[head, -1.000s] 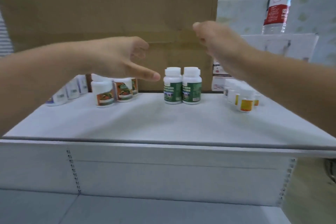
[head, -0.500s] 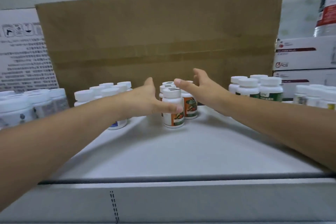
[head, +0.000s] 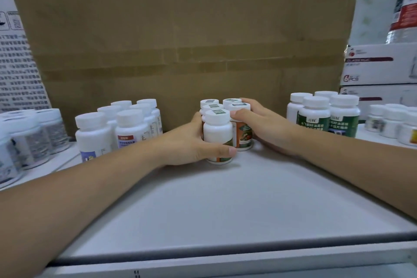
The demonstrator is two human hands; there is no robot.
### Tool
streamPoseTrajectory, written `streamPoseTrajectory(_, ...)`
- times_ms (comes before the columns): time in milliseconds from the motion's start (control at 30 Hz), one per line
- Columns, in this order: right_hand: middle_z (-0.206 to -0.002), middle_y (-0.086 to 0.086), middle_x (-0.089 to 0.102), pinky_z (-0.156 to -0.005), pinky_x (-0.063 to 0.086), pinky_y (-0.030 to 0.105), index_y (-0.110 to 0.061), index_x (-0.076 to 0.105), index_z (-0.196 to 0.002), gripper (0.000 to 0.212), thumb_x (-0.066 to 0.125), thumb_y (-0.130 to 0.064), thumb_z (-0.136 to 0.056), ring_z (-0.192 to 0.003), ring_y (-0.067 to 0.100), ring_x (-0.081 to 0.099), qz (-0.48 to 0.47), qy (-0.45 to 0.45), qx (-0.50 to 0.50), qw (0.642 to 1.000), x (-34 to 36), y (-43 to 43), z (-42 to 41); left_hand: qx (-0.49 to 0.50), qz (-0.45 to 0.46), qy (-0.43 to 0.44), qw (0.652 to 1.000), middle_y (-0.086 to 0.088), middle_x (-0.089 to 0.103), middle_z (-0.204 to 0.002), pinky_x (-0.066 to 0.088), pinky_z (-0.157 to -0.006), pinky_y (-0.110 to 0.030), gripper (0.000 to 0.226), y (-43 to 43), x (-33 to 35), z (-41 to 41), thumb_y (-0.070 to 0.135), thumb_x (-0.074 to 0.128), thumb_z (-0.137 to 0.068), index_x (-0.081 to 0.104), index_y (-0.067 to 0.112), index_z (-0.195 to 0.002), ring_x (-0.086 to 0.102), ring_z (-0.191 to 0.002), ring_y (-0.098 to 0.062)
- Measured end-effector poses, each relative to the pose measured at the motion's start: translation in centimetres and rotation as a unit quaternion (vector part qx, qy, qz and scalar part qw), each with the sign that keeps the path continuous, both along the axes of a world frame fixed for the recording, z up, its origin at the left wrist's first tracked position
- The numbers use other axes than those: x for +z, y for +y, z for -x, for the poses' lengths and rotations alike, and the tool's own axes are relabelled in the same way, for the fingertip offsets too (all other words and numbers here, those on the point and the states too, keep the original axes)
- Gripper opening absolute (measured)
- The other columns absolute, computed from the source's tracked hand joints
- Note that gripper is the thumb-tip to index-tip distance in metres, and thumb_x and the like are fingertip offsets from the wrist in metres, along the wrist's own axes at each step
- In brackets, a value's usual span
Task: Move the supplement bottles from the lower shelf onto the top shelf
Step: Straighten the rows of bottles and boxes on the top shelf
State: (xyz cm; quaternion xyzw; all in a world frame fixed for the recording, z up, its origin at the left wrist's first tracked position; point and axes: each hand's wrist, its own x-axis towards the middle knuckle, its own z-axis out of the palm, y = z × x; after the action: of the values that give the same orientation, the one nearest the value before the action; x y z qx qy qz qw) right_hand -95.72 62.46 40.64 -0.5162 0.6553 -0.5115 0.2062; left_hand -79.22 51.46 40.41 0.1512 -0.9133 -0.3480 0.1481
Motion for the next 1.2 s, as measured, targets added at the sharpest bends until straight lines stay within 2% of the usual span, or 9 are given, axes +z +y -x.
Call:
streamPoseTrajectory(100, -0.124, -0.009, 0.062, -0.107, 0.041, 0.038, -0.029, 0.038, -0.138, 0.060, 0.061, -0.042, -0.084, -0.112, 0.009, 0.060, -0.002, -0.011, 0.009, 1.000, -0.05, 0.05, 0.14, 0.004, -0.003, -0.004, 1.000, 0.029, 0.047, -0.139, 0.039, -0.104, -0.019, 0.114, -0.12, 0.08, -0.15, 0.060, 0.077, -0.059, 0.013, 0.038, -0.151, 0.047, -0.122, 0.013)
streamPoseTrajectory(167, -0.125, -0.010, 0.062, -0.108, 0.040, 0.039, -0.031, 0.037, -0.140, 0.069, 0.062, -0.045, -0.077, -0.114, 0.009, 0.060, -0.005, -0.010, 0.017, 1.000, -0.01, 0.11, 0.10, 0.009, -0.002, -0.004, 1.000, 0.031, 0.049, -0.135, 0.041, -0.101, -0.017, 0.112, 0.01, 0.10, -0.22, 0.058, 0.076, -0.059, 0.014, 0.039, -0.150, 0.049, -0.118, 0.015)
streamPoseTrajectory(233, -0.125, -0.012, 0.063, -0.108, 0.038, 0.040, -0.035, 0.040, -0.137, 0.075, 0.061, -0.051, -0.068, -0.115, 0.009, 0.060, -0.013, -0.002, 0.031, 0.999, 0.06, 0.04, 0.04, 0.020, 0.002, -0.007, 1.000, 0.032, 0.050, -0.133, 0.042, -0.104, -0.022, 0.112, 0.13, 0.12, -0.28, 0.060, 0.075, -0.058, 0.014, 0.041, -0.150, 0.050, -0.118, 0.013)
streamPoseTrajectory(367, -0.123, -0.012, 0.064, -0.109, 0.037, 0.041, -0.036, 0.046, -0.130, 0.067, 0.057, -0.051, -0.065, -0.116, 0.009, 0.059, -0.018, 0.009, 0.051, 0.998, 0.18, 0.05, 0.02, 0.037, 0.011, -0.018, 0.999, 0.032, 0.051, -0.130, 0.041, -0.107, -0.029, 0.109, 0.36, 0.23, -0.40, 0.059, 0.071, -0.056, 0.016, 0.042, -0.149, 0.051, -0.120, 0.007)
streamPoseTrajectory(533, -0.125, -0.014, 0.061, -0.110, 0.036, 0.039, -0.037, 0.040, -0.131, 0.062, 0.055, -0.047, -0.072, -0.117, 0.008, 0.057, -0.022, 0.015, 0.051, 0.998, 0.17, 0.13, 0.13, 0.038, 0.007, -0.014, 0.999, 0.035, 0.051, -0.126, 0.042, -0.099, -0.017, 0.106, 0.72, 0.28, -0.45, 0.052, 0.074, -0.062, 0.015, 0.040, -0.150, 0.050, -0.114, 0.015)
streamPoseTrajectory(633, -0.126, -0.013, 0.060, -0.110, 0.035, 0.040, -0.036, 0.038, -0.132, 0.056, 0.054, -0.045, -0.079, -0.118, 0.009, 0.056, -0.024, 0.021, 0.049, 0.998, 0.16, 0.06, 0.13, 0.042, -0.009, -0.002, 0.999, 0.033, 0.055, -0.125, 0.043, -0.100, -0.019, 0.106, 0.54, 0.18, -0.48, 0.050, 0.077, -0.062, 0.019, 0.038, -0.149, 0.053, -0.112, 0.015)
streamPoseTrajectory(800, -0.127, -0.012, 0.059, -0.110, 0.036, 0.038, -0.034, 0.032, -0.139, 0.067, 0.054, -0.046, -0.077, -0.118, 0.009, 0.056, -0.025, 0.017, 0.045, 0.999, 0.24, 0.16, -0.13, 0.048, -0.023, 0.009, 0.999, 0.029, 0.055, -0.126, 0.044, -0.089, -0.010, 0.099, 0.55, 0.23, -0.47, 0.044, 0.079, -0.062, 0.026, 0.036, -0.145, 0.053, -0.107, 0.019)
streamPoseTrajectory(967, -0.128, -0.012, 0.056, -0.110, 0.035, 0.036, -0.034, 0.026, -0.143, 0.057, 0.051, -0.035, -0.092, -0.118, 0.010, 0.054, -0.033, 0.016, 0.041, 0.998, 0.40, 0.52, -0.28, 0.078, 0.002, 0.005, 0.997, 0.020, 0.052, -0.132, 0.040, -0.108, -0.035, 0.101, -0.02, -0.02, -0.31, 0.057, 0.078, -0.051, 0.031, 0.045, -0.139, 0.044, -0.128, -0.005)
streamPoseTrajectory(1200, -0.125, -0.009, 0.057, -0.109, 0.036, 0.036, -0.034, 0.029, -0.136, 0.048, 0.049, -0.034, -0.093, -0.116, 0.011, 0.054, -0.037, 0.014, 0.024, 0.999, 0.67, 0.84, -0.44, 0.079, 0.007, 0.003, 0.997, 0.021, 0.044, -0.136, 0.038, -0.110, -0.036, 0.101, 0.02, -0.09, -0.26, 0.060, 0.078, -0.048, 0.027, 0.048, -0.134, 0.041, -0.130, -0.006)
